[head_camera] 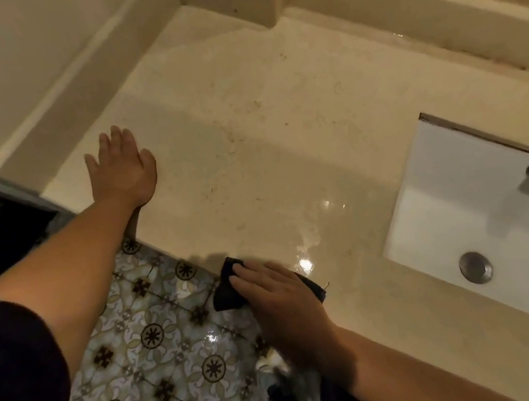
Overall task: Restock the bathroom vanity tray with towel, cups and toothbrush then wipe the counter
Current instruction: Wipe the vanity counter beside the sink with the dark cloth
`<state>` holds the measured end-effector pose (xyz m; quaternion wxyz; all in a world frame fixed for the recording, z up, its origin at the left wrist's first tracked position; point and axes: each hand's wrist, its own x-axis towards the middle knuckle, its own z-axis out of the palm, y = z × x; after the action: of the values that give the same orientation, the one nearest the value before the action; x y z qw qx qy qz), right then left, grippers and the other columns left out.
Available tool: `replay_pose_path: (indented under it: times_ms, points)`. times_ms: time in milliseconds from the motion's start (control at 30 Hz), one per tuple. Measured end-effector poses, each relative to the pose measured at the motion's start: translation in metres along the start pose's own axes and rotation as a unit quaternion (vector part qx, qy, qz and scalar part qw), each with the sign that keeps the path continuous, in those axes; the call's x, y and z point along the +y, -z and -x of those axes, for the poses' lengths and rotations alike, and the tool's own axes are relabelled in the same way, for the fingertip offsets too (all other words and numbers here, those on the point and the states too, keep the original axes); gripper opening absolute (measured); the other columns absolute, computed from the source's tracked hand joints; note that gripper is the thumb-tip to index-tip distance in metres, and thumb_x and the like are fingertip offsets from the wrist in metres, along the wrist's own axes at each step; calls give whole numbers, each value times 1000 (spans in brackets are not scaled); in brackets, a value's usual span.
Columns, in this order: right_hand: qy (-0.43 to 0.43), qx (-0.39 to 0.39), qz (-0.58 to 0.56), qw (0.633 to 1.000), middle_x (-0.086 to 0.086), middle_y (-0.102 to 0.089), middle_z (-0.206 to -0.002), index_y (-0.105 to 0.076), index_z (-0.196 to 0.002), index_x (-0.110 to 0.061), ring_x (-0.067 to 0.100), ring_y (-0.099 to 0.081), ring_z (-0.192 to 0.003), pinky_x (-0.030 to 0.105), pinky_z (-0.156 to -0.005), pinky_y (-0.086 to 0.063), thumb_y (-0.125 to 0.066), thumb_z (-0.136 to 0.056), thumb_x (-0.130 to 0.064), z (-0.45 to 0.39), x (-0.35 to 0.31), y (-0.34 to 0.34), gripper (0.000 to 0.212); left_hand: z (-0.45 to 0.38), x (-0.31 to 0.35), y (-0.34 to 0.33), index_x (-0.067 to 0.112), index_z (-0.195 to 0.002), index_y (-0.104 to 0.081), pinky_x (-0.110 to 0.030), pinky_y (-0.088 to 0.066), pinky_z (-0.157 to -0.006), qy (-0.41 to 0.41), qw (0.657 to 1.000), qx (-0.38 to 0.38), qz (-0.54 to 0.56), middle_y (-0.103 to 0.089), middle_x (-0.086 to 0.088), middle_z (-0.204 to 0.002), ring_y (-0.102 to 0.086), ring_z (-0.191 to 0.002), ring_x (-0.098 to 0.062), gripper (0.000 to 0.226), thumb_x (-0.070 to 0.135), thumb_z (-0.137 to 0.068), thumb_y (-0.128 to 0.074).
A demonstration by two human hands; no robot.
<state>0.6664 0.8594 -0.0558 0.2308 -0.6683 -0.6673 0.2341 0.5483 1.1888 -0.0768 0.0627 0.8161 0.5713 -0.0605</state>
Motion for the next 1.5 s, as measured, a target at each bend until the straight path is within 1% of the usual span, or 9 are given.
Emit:
replay_pose_path:
  times_ms: [133, 267, 400, 500, 667, 767, 867, 1100, 1500]
  points:
    - [-126, -73, -317, 937, -4, -60, -134, -54, -134, -30, 13, -54, -123, 37, -109, -38, -50, -92, -25, 11, -25, -7, 43, -2, -1, -2, 8, -156, -5, -55, -2, -118, -2, 1000, 3, 9, 1, -9, -165, 2, -151, -27, 65, 42, -101, -11]
    - [-322, -48, -710, 624, 30, -61, -121, -69, -113, -11, 36, -61, -107, 47, -101, -44, -61, -85, -23, 8, -35, 3, 31, -3, -4, -4, 10, -157, -4, -54, -1, -119, -1, 1000, -2, 11, 2, -7, -165, 3, -151, -26, 65, 43, -101, -10]
    - [-373, 28, -792, 483, 27, -60, -125, -66, -117, 1, 36, -57, -114, 42, -97, -44, -66, -81, -28, -10, -1, 52, 47, -3, -4, -4, 10, -157, -4, -54, -1, -119, -6, 1000, -4, 14, 2, -7, -166, 3, -151, -26, 65, 43, -101, -10]
    - [-329, 133, -776, 522, 17, -61, -123, -58, -129, -1, 28, -59, -109, 41, -100, -45, -50, -91, -29, -31, 51, 123, 48, -3, -4, -4, 10, -157, -4, -55, -2, -119, -5, 1000, -4, 12, 2, -7, -166, 3, -151, -26, 65, 43, -101, -10]
    - [-301, 348, -450, 765, 2, -71, -100, -64, -113, -19, 19, -69, -90, 33, -75, -55, -43, -99, -24, -83, 159, 238, 26, -3, -3, -3, 9, -156, -7, -54, -3, -118, -4, 1000, 2, 11, -1, -8, -166, 2, -150, -26, 64, 41, -102, -13]
    - [-339, 323, -160, 869, 0, -65, -96, -64, -112, -26, 18, -59, -88, 35, -79, -45, -41, -90, -37, -120, 229, 265, 33, -1, -1, -2, 7, -156, -10, -55, -5, -118, -5, 1000, 13, 12, -5, -11, -165, -2, -150, -28, 63, 39, -102, -16]
    - [-276, 202, 58, 938, 10, -58, -129, -50, -134, -20, 32, -51, -115, 39, -95, -37, -40, -99, -31, -148, 291, 259, 38, 0, 0, -1, 7, -155, -11, -56, -7, -117, -7, 1000, 20, 7, -7, -12, -165, -3, -150, -29, 67, 42, -99, -14]
    - [-155, 74, 243, 955, 29, -45, -139, -45, -131, 6, 45, -43, -123, 53, -101, -37, -40, -97, -24, -161, 311, 235, 46, -2, 0, -2, 7, -155, -13, -55, -7, -117, -2, 1000, 24, 10, -8, -12, -164, -4, -150, -28, 69, 45, -96, -13]
    - [26, 22, 109, 993, 28, -54, -134, -60, -123, 6, 44, -51, -124, 51, -103, -38, -69, -83, -2, 40, 67, 49, 41, -5, -3, -5, 6, -156, -5, -56, 0, -118, -11, 1000, 8, 6, -1, -11, -165, 2, -150, -30, 67, 41, -99, -12]
